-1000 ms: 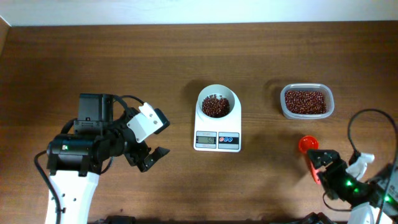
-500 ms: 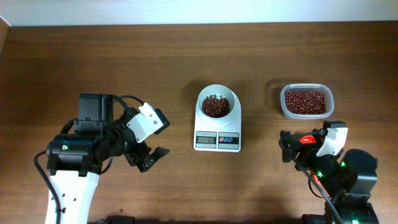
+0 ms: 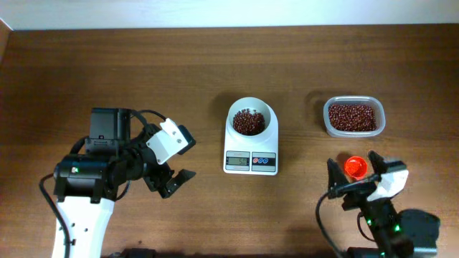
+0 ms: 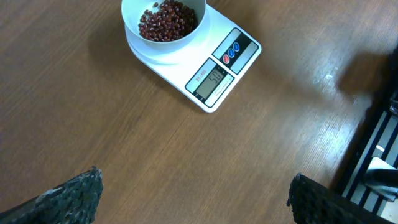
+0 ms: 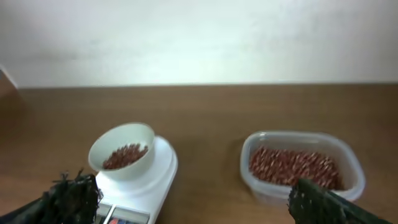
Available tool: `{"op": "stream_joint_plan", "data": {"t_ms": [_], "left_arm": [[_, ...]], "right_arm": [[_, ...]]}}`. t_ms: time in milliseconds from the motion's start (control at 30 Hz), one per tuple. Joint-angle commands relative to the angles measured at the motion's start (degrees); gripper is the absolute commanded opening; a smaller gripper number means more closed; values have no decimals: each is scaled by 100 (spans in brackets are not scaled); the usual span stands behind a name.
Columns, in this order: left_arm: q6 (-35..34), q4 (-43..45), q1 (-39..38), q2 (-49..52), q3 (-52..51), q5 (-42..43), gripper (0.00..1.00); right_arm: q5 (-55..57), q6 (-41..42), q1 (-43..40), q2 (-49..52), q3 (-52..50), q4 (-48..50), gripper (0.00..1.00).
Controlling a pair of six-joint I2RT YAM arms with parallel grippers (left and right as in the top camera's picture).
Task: Scoop and weigh 50g on scale
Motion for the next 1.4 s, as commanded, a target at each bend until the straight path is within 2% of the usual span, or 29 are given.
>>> {"op": "stream_joint_plan", "data": {"t_ms": [0,200,267,467,1367], "left_arm": [[74,-7,28,-17,44,96,99],[74,-9,28,-17,44,96,99],[74,-7,28,-17,44,96,99],[74,-7,28,-17,44,96,99],[74,-9,28,-81,44,96,99]], "right_arm": [[503,-52,42,-498,-470,393,99],[686,-50,42,-870,-1996,2393,99],[686,-50,42,-870,-2262,2625,99],[1270,-57,42,-870,-2302,1976,99],[1370,-219,42,-870,-2302,1985,99]]}}
